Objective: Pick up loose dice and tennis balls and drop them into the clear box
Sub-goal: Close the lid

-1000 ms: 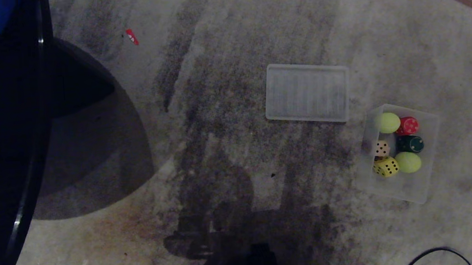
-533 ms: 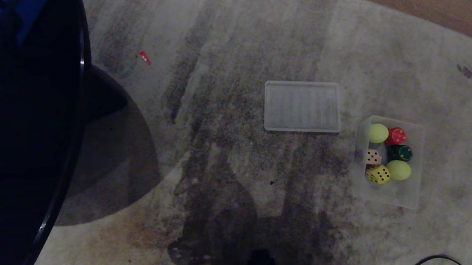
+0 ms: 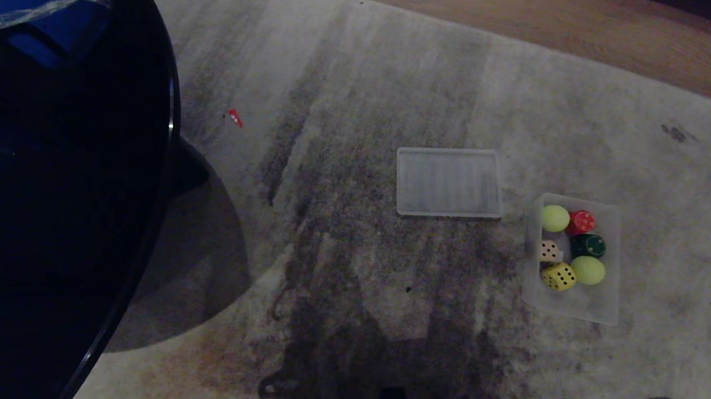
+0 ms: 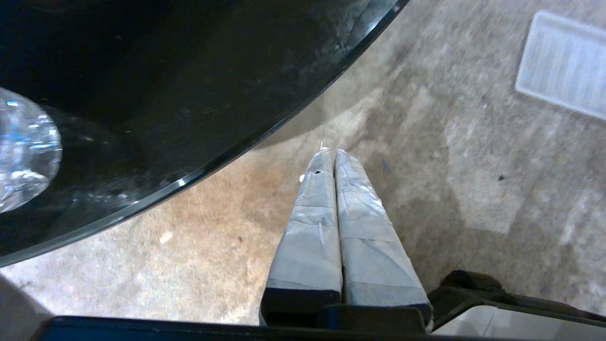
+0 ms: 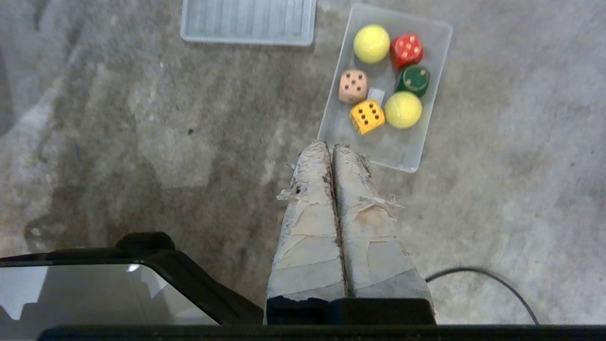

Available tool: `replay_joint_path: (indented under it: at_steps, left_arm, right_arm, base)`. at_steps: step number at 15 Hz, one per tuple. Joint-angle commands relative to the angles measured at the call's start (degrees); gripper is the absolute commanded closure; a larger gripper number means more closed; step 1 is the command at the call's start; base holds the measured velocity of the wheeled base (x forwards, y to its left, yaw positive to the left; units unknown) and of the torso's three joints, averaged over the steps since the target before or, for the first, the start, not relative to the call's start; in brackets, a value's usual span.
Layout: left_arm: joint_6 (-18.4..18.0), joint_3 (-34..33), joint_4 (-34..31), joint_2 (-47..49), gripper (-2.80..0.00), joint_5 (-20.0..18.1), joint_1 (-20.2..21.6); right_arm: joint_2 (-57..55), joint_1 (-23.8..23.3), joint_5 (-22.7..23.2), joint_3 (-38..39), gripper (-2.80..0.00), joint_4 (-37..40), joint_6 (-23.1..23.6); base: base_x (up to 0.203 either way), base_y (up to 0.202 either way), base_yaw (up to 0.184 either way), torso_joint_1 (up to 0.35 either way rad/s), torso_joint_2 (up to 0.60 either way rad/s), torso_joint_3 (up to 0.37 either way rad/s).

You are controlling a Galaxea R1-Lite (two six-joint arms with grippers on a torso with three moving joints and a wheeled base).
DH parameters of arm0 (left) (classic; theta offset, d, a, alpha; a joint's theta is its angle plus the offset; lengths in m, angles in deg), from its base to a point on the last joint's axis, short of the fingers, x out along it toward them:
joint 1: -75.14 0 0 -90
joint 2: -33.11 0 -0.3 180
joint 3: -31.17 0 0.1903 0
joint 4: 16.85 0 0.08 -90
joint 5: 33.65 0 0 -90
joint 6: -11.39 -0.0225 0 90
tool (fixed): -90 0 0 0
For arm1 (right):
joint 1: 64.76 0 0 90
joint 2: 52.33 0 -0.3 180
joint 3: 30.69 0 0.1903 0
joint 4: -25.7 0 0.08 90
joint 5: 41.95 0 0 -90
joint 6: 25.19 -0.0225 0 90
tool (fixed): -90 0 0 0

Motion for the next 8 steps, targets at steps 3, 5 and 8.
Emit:
replay_joint_path:
  at_steps: [3, 5, 8]
  left_arm:
    - [0.07, 0.0, 0.04, 0.06, 0.0, 0.06, 0.0]
    - [-0.13, 0.0, 0.04, 0.06, 0.0, 0.06, 0.0]
    - [-0.13, 0.0, 0.04, 0.06, 0.0, 0.06, 0.0]
  right_arm:
    - [-0.09, 0.04, 0.01, 0.01, 0.0, -0.01, -0.03]
    - [-0.09, 0.02, 0.01, 0.01, 0.0, 0.06, -0.03]
    - [-0.09, -0.01, -0.08, 0.01, 0.0, -0.01, -0.03]
  base:
    - [0.0, 0.0, 0.0, 0.004, 0.0, 0.202]
    - [0.0, 0.0, 0.0, 0.004, 0.0, 0.197]
    - [0.0, 0.0, 0.0, 0.002, 0.0, 0.081]
